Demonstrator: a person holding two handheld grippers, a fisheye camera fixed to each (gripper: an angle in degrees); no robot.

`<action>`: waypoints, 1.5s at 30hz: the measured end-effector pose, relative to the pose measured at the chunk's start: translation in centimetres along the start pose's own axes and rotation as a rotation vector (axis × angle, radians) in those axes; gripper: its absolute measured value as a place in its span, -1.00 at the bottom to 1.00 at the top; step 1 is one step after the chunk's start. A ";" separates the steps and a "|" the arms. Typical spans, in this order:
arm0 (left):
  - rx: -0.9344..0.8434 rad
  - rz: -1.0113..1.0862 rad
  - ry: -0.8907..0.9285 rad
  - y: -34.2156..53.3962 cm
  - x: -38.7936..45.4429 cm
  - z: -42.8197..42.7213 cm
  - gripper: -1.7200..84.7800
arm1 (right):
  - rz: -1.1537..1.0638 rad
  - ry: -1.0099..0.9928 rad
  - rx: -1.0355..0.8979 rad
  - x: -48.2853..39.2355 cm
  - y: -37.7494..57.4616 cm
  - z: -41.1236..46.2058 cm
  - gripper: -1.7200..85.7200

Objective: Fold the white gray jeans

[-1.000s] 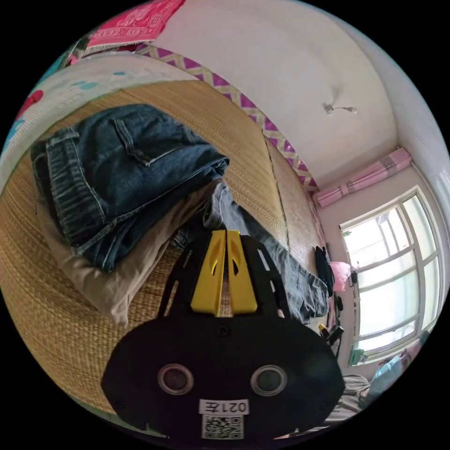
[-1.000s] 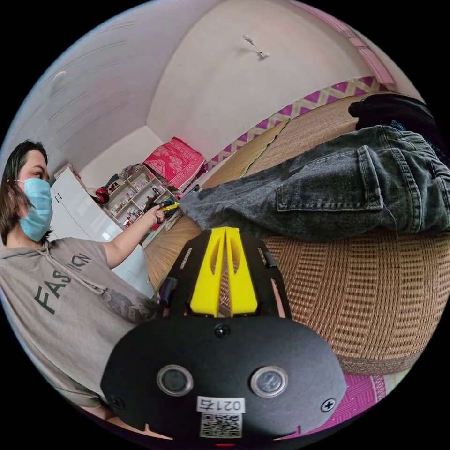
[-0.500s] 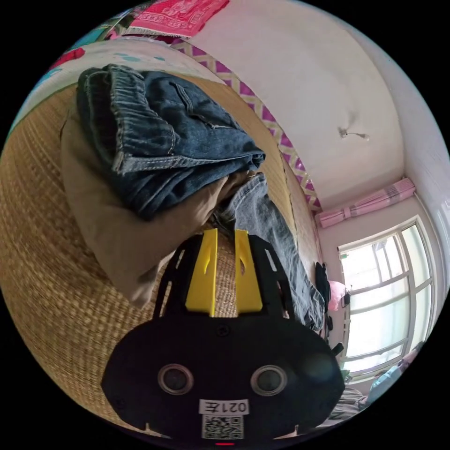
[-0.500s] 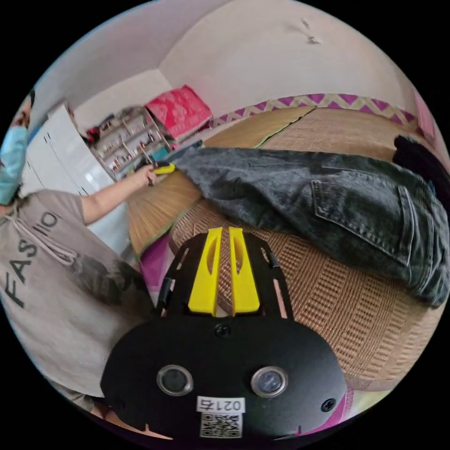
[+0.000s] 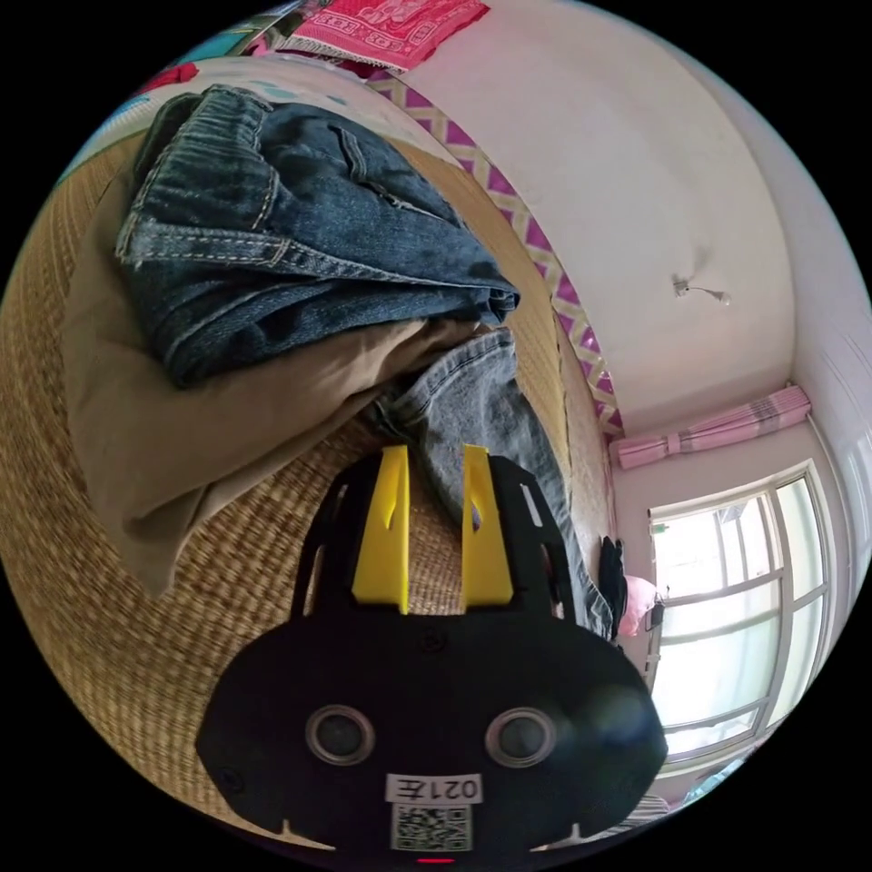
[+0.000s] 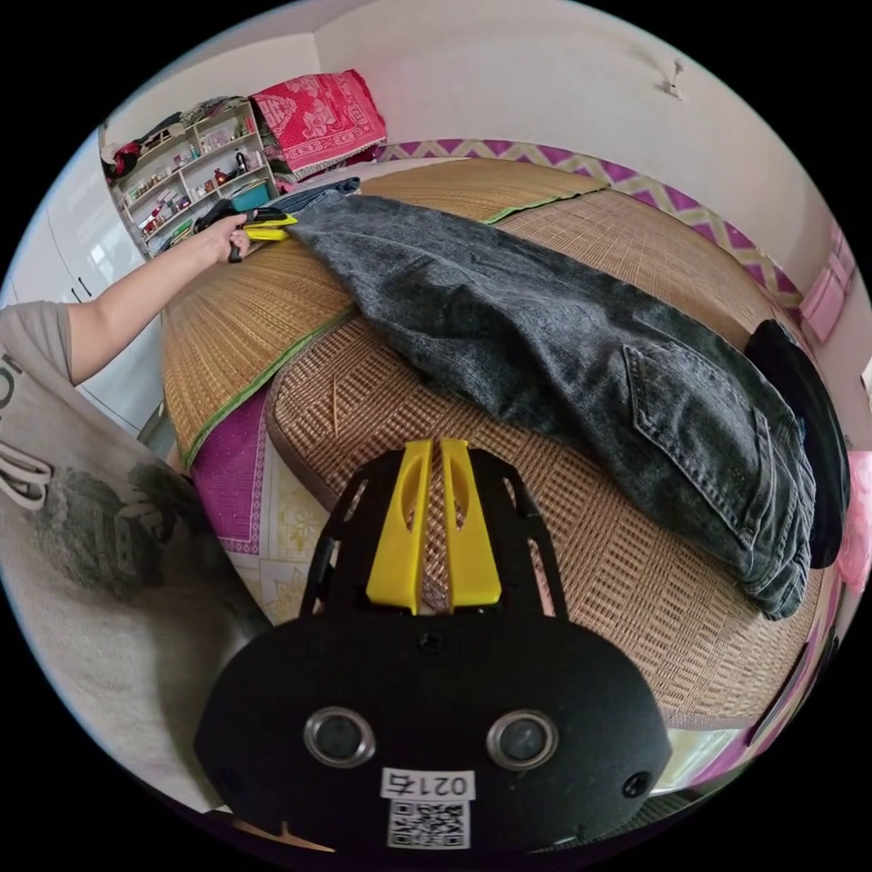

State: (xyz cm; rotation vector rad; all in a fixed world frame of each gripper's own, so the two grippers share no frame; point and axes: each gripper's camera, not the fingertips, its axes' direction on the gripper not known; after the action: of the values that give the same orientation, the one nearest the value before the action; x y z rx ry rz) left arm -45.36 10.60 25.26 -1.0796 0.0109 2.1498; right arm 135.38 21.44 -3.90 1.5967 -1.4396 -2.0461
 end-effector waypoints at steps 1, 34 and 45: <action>0.017 -0.010 -0.006 0.3 0.0 0.1 -0.85 | 0.000 -0.002 -0.002 -0.1 0.0 0.5 -0.95; 0.037 1.401 -0.369 51.2 46.3 18.2 -0.98 | 0.008 -0.042 -0.010 6.5 -2.6 1.9 -0.98; -0.158 1.484 -0.414 52.6 44.9 23.3 -0.98 | 0.014 -0.051 -0.011 13.3 -6.4 -2.7 -0.97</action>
State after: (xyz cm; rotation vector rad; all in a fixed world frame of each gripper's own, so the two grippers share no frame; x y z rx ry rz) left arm -110.78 5.57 -6.59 -0.6725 0.6341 3.7017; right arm 134.65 14.76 -17.29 1.5365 -1.4496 -2.0974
